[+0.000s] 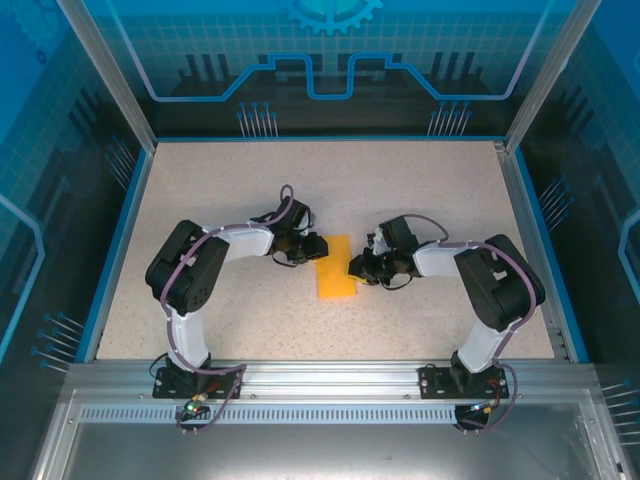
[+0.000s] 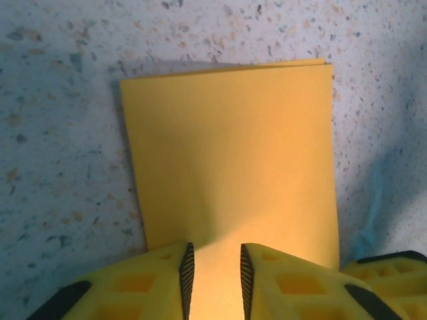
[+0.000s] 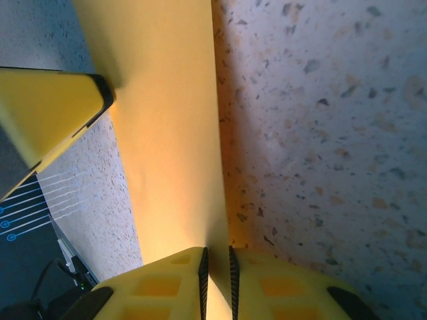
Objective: Fold a paper plane with a square sheet of paper (pick it up from the middle)
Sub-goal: Third fold the triangle at the center of the table.
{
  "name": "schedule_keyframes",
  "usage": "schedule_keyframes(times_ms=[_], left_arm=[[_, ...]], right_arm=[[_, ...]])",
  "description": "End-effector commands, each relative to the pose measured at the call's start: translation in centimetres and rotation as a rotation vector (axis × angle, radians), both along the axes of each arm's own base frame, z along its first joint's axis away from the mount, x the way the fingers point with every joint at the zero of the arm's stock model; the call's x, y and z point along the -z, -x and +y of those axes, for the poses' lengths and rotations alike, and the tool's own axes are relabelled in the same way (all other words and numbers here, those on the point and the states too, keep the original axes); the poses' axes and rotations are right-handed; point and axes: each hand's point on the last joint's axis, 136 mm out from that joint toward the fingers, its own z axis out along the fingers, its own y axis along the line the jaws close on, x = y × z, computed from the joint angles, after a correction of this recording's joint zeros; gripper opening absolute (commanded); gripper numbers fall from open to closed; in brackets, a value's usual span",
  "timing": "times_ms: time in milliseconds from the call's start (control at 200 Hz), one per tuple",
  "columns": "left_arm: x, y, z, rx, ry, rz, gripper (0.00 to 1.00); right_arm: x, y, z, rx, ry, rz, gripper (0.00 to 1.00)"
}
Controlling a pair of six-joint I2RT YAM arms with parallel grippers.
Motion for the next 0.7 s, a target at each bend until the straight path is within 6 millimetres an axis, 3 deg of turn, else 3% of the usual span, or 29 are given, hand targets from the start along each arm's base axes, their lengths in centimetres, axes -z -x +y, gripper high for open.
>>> schedule_keyframes(times_ms=[0, 120, 240, 490, 695], left_arm=[[-3.1, 0.6, 0.3, 0.073, -0.001, -0.083, 0.39], [-5.9, 1.7, -0.3, 0.146, -0.021, -0.195, 0.49], [-7.0, 4.2, -1.1, 0.236, -0.100, -0.285, 0.56], [-6.2, 9.9, -3.2, 0.417, -0.325, -0.435, 0.61], [-5.3, 12.0, -4.8, 0.504, -0.456, -0.509, 0.64]], right_arm=[[-0.8, -0.7, 0.1, -0.004, -0.037, -0.013, 0.16], [-1.4, -0.7, 0.3, -0.008, -0.049, -0.018, 0.16], [-1.9, -0.7, 0.3, -0.009, -0.052, -0.020, 0.16], [-2.4, -0.7, 0.6, -0.019, -0.071, -0.017, 0.19], [-2.8, -0.7, 0.9, -0.026, -0.093, -0.011, 0.18]])
